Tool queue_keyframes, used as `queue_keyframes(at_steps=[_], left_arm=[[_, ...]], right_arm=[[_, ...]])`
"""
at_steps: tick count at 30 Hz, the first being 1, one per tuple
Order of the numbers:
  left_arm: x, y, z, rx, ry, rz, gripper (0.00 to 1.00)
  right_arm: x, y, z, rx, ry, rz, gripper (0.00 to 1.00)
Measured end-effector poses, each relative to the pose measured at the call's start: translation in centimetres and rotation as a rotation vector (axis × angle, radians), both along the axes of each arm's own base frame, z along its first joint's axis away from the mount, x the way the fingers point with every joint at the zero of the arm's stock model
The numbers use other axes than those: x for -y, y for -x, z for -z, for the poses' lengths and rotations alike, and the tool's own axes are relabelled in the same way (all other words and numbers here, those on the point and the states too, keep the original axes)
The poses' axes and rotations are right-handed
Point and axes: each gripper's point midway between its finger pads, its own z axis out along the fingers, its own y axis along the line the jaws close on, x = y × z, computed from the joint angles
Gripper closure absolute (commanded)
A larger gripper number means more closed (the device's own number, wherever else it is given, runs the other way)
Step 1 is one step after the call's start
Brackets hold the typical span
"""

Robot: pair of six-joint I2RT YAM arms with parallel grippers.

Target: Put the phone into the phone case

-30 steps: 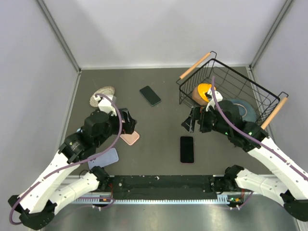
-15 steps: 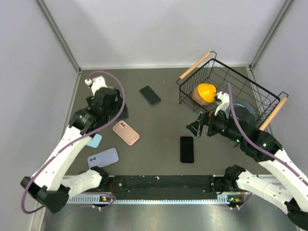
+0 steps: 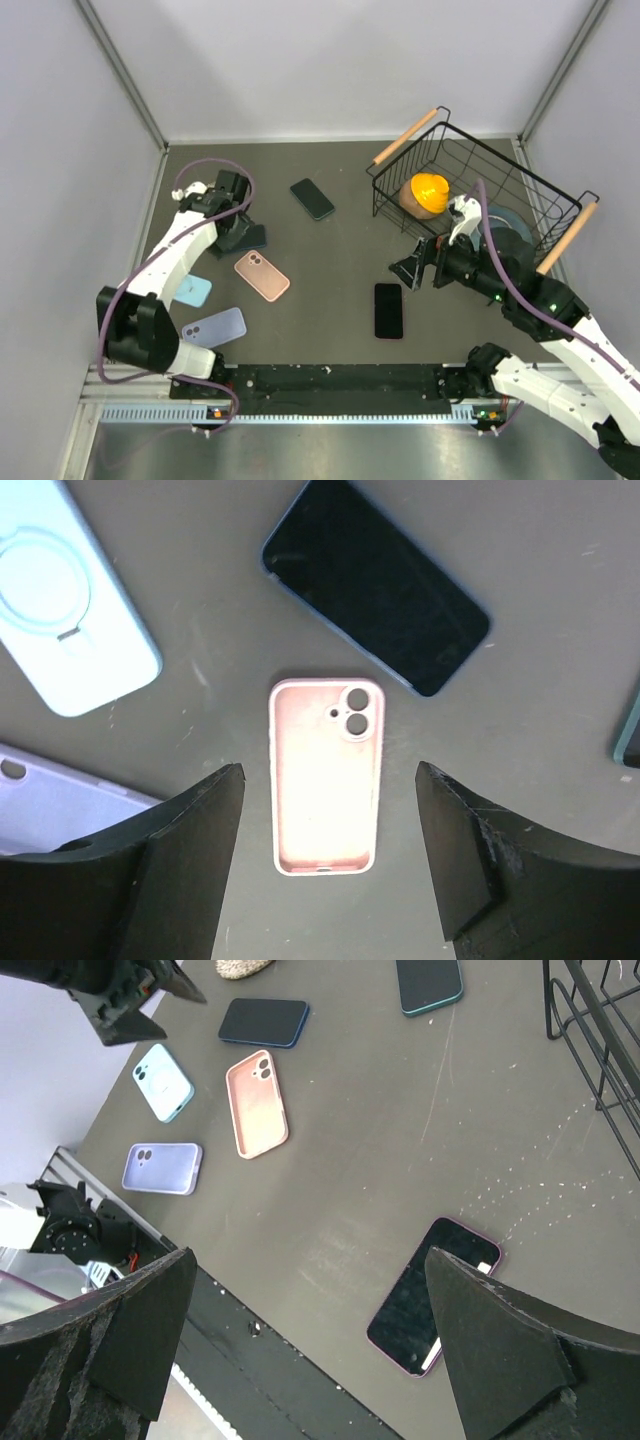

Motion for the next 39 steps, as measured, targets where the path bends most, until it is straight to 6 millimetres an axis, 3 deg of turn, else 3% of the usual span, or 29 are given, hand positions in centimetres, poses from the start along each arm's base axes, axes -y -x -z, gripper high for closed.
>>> queue_keyframes(at_steps=[3, 7, 10, 13, 21, 30, 34, 36, 37, 39], left_arm=[[-0.1, 0.9, 2.6, -0.09, -0.002, -0.04, 0.27], [-0.2, 2.0, 5.6, -0.184, -0.013, -0.054, 0.34], [-0.2, 3.0, 7.2, -0.221, -0.012, -0.054, 0.36], [-0.1, 3.7, 8.5, -0.241, -0.001, -0.048, 0.43], [1.1, 3.7, 11.2, -0.269, 0.056, -0.028, 0.56], [1.0, 4.9, 13.0, -0.303, 0.057, -0.032, 0.6], [0.9, 5.1, 13.3, -0.303, 0.055, -0.042, 0.72], [0.9, 4.9, 13.3, -0.297, 0.057, -0.042, 0.95], [0.9, 4.9, 13.3, -0.297, 0.054, -0.038, 1.0], [0.8, 4.9, 13.3, -0.296, 0.05, -0.032, 1.0]], right_arm=[[0.0, 0.0, 0.0, 0.002, -0.001, -0.003, 0.02], [0.1, 0.2, -0.2, 0.008, -0.007, -0.003, 0.03], [0.1, 0.2, -0.3, 0.009, -0.009, -0.003, 0.03], [0.0, 0.2, -0.3, 0.007, -0.011, -0.006, 0.03], [-0.3, 0.6, -0.3, -0.008, -0.026, -0.027, 0.03], [-0.8, 0.8, -0.2, -0.031, -0.037, -0.047, 0.03], [-0.9, 0.9, -0.1, -0.04, -0.042, -0.048, 0.03], [-1.0, 0.9, -0.1, -0.045, -0.042, -0.051, 0.03], [-1.0, 0.9, -0.1, -0.047, -0.042, -0.053, 0.03], [-1.1, 0.9, 0.0, -0.051, -0.04, -0.055, 0.03]])
